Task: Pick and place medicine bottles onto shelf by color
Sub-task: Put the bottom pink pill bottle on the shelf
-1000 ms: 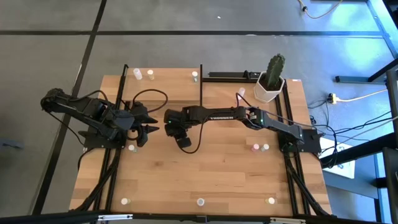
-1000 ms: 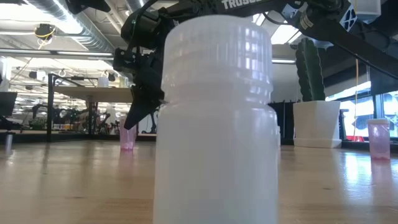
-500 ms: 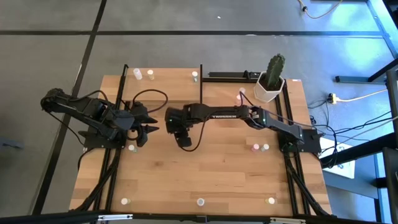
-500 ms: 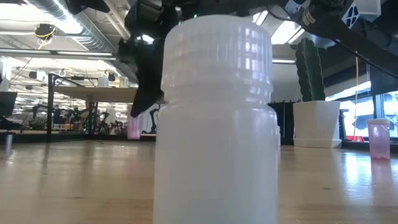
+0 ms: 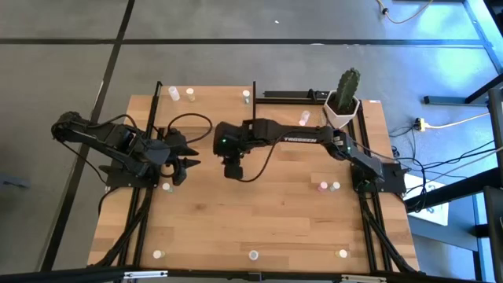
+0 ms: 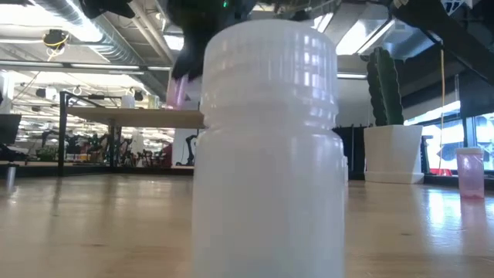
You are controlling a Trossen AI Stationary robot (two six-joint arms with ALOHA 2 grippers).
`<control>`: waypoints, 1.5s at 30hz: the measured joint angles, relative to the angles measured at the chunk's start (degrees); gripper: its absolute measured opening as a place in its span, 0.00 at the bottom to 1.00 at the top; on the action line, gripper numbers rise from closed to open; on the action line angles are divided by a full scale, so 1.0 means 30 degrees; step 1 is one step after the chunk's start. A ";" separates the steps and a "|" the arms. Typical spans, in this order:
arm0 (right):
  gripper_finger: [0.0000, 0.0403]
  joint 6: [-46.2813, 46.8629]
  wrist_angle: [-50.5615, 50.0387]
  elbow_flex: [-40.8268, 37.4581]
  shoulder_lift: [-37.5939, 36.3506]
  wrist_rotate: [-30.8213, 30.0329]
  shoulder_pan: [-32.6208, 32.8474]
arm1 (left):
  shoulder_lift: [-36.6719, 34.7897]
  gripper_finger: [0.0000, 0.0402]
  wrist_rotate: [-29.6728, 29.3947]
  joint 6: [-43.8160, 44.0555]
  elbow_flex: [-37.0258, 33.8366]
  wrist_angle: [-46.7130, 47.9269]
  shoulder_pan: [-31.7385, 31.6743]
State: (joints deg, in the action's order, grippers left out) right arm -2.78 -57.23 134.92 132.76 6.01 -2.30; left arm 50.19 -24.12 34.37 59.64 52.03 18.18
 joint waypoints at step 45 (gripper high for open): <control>0.29 -0.4041 0.5081 0.0012 -0.2263 -0.1814 -0.6156 | 0.0015 0.36 -0.1812 0.0495 0.0000 -0.0044 -0.0015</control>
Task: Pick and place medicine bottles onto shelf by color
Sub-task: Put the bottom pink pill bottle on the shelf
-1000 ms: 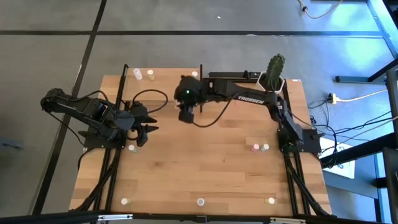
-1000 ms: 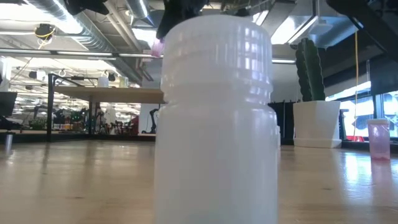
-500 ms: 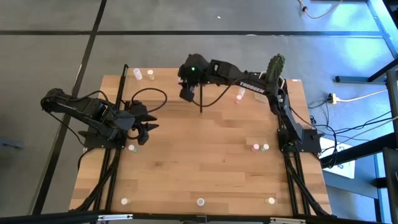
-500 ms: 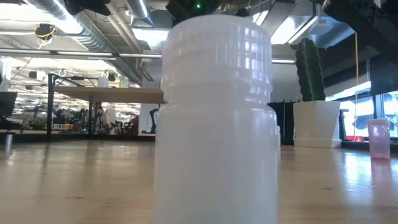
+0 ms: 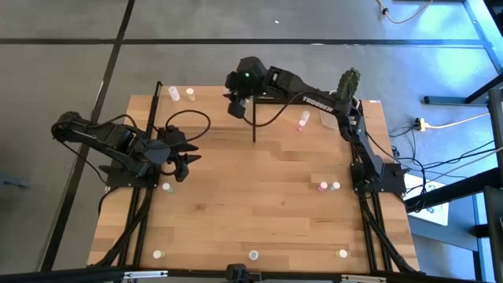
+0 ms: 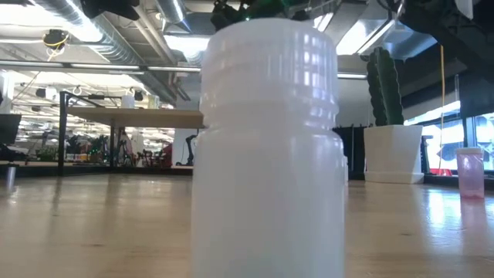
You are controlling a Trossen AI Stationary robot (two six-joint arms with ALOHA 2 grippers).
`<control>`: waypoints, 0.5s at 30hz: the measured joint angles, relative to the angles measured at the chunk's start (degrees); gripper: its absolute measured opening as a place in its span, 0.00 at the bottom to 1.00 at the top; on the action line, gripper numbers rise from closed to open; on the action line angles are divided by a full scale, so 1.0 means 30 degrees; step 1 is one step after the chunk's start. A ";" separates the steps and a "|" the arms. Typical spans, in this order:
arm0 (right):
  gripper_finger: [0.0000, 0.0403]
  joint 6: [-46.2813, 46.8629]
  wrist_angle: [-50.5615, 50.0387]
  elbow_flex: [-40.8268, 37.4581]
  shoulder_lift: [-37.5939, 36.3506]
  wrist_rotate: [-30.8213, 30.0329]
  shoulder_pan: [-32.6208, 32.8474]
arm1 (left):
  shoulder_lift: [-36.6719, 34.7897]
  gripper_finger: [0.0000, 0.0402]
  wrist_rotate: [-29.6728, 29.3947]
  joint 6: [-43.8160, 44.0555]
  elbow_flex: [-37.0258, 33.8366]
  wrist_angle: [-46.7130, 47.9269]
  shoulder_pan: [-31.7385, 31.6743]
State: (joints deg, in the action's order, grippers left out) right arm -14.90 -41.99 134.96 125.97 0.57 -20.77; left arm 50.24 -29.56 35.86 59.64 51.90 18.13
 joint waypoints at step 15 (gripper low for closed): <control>0.29 -0.0216 -0.0004 -0.0087 0.1233 -0.0155 -0.0160 | 0.0000 0.36 -0.0052 0.0358 0.0000 -0.0007 0.0000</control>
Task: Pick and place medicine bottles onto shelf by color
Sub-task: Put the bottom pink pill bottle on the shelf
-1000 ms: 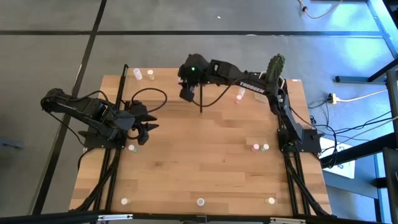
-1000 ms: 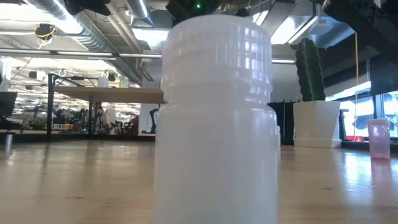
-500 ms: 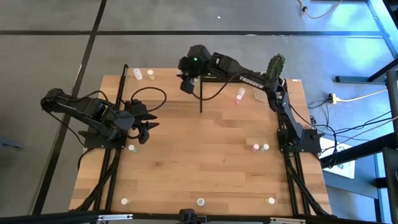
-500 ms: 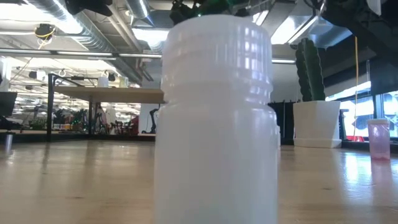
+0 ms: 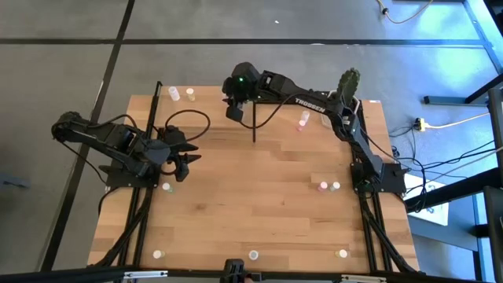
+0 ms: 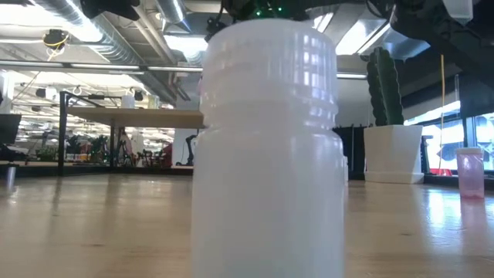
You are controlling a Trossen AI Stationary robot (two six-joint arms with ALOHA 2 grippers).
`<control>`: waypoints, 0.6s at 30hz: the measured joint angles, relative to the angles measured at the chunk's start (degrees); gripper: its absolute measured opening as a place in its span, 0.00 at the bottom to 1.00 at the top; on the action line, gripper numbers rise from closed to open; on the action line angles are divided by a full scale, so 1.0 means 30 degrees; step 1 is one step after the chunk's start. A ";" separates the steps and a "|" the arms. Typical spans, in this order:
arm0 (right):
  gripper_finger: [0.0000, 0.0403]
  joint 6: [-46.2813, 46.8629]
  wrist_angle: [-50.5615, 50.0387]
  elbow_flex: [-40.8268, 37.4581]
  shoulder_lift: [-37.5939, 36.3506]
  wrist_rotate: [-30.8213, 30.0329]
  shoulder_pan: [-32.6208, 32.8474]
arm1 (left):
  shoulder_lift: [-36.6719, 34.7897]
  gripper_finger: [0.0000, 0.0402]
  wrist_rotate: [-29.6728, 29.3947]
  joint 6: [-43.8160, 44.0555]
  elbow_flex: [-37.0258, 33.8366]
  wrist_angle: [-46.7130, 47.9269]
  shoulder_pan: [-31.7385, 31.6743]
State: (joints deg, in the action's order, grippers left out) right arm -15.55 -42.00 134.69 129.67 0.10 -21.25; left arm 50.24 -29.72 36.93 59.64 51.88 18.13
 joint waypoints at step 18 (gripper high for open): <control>0.29 0.0006 0.0528 -0.0073 0.0747 0.0154 -0.0506 | 0.0000 0.36 -0.0589 -0.0001 0.0000 0.0036 0.0000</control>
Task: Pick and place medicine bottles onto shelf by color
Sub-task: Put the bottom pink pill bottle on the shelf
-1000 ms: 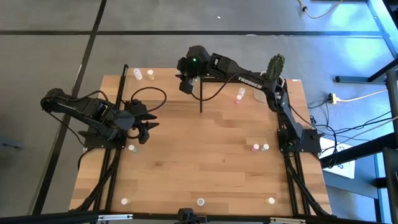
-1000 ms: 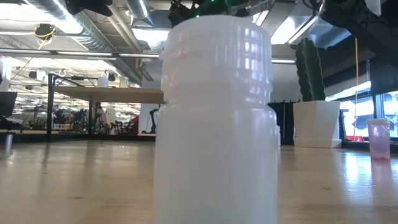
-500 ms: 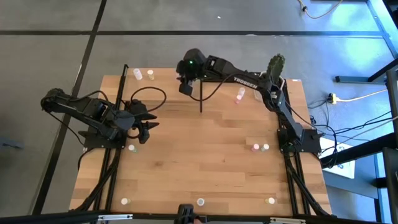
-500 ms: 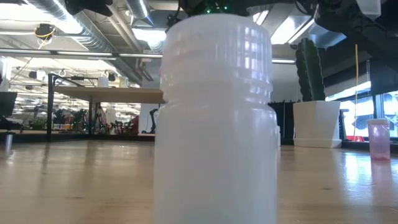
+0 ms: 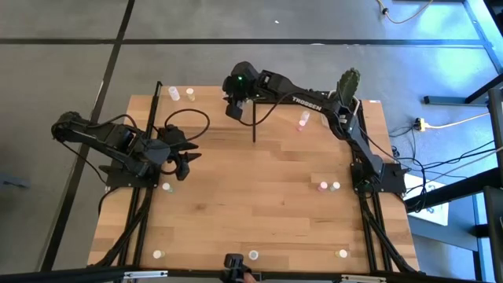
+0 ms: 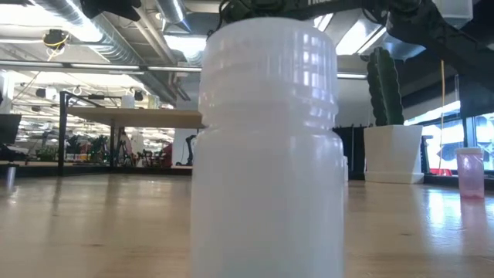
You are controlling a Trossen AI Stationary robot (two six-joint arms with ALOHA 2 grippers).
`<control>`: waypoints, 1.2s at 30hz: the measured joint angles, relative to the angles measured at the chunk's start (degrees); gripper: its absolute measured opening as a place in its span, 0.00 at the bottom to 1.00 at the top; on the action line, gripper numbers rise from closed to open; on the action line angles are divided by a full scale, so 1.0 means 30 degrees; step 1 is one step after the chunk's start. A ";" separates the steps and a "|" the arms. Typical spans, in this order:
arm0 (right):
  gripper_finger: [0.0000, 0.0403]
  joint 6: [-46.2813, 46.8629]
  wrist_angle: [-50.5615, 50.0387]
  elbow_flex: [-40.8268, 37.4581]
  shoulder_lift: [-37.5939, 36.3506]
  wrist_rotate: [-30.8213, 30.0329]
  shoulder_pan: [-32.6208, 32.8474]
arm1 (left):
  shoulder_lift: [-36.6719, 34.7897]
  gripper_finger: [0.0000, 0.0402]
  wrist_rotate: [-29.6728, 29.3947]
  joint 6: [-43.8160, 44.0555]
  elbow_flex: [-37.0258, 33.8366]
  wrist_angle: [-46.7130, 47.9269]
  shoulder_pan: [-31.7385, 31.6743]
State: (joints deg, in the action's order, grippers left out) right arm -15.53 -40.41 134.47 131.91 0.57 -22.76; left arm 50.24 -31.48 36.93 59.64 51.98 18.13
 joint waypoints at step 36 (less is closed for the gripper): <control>0.29 0.0001 -0.0680 0.0000 0.0206 0.0026 0.0000 | 0.0000 0.36 -0.3300 0.0000 0.0000 -0.0007 0.0003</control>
State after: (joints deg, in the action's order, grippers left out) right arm -15.53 -42.46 134.47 132.53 0.64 -22.76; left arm 50.24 -41.39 36.93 59.64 51.96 18.14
